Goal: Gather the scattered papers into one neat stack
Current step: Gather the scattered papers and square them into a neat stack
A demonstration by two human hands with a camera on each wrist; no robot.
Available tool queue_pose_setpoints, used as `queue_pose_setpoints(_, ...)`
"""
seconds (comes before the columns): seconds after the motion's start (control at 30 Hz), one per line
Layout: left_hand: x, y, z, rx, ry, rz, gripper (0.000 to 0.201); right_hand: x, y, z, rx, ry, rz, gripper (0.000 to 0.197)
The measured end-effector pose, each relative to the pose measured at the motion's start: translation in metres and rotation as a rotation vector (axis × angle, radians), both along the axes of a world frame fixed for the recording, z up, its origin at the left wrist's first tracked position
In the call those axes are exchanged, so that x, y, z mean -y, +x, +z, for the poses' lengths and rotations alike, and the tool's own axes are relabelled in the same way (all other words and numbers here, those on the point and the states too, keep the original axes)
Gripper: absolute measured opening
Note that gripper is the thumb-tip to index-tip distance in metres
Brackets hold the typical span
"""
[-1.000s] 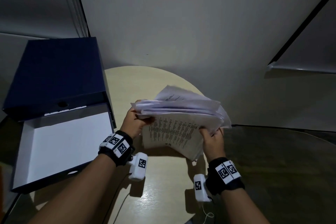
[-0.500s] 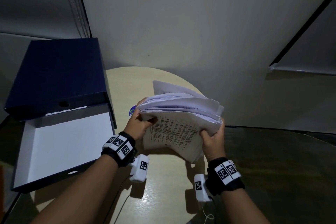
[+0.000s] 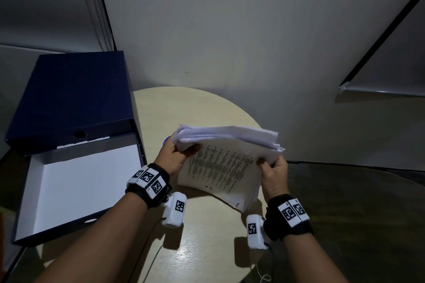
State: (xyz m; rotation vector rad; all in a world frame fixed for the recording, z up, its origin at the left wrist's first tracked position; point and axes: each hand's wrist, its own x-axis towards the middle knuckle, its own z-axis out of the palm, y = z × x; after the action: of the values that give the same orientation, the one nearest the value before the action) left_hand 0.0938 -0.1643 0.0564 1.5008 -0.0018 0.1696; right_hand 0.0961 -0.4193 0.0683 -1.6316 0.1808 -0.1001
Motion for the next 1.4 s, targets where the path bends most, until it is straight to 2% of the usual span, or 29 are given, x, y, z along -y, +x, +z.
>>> queue_pose_setpoints(0.03, 0.000, -0.003, 0.003, 0.021, 0.058, 0.005, 0.036, 0.000, 0.000, -0.001, -0.009, 0.011, -0.002, 0.026)
queue_pose_setpoints(0.1, 0.000, -0.010, 0.003, 0.050, 0.151, 0.014, 0.042, -0.003, -0.005, -0.004, -0.046, 0.018, 0.045, 0.030)
queue_pose_setpoints(0.17, 0.001, -0.016, 0.001, 0.037, 0.138, 0.023, 0.046, -0.008, -0.011, -0.011, -0.110, -0.031, 0.098, 0.035)
queue_pose_setpoints(0.23, 0.003, -0.019, -0.002, 0.037, 0.166, 0.014, 0.045, -0.013, -0.012, -0.017, -0.133, -0.062, 0.078, 0.037)
queue_pose_setpoints(0.3, 0.005, -0.021, 0.001, 0.051, 0.137, 0.036, 0.044, -0.016, -0.011, -0.015, -0.120, -0.042, 0.032, 0.032)
queue_pose_setpoints(0.37, 0.008, -0.023, 0.006, 0.029, 0.024, 0.087, 0.046, -0.017, -0.013, -0.009, -0.100, -0.006, 0.022, 0.033)
queue_pose_setpoints(0.5, 0.008, -0.026, 0.009, 0.017, -0.051, 0.120, 0.042, -0.013, -0.022, 0.004, 0.078, 0.085, 0.090, 0.052)
queue_pose_setpoints(0.63, 0.004, -0.025, 0.010, 0.044, -0.051, 0.105, 0.046, -0.013, -0.024, 0.020, 0.257, 0.066, 0.038, 0.060)
queue_pose_setpoints(0.73, 0.002, -0.023, 0.012, 0.031, -0.081, 0.091, 0.044, -0.020, -0.020, 0.032, 0.358, 0.090, 0.021, 0.047)
queue_pose_setpoints(0.87, 0.001, -0.021, 0.012, 0.016, -0.070, 0.090, 0.045, -0.026, -0.014, 0.039, 0.402, 0.052, -0.012, 0.008)
queue_pose_setpoints(1.07, -0.003, -0.020, 0.012, 0.020, -0.053, 0.072, 0.049, -0.020, -0.008, 0.029, 0.394, 0.151, 0.002, 0.021)
queue_pose_setpoints(1.2, -0.003, -0.018, 0.011, 0.035, -0.046, 0.066, 0.053, -0.027, -0.007, 0.033, 0.355, 0.026, -0.035, 0.020)
queue_pose_setpoints(1.3, -0.003, -0.018, 0.011, 0.034, -0.040, 0.057, 0.053, -0.028, -0.004, 0.034, 0.374, 0.066, -0.076, 0.017)
queue_pose_setpoints(1.4, -0.005, -0.017, 0.009, 0.021, -0.059, 0.048, 0.050, -0.029, -0.003, 0.033, 0.329, -0.022, -0.080, 0.016)
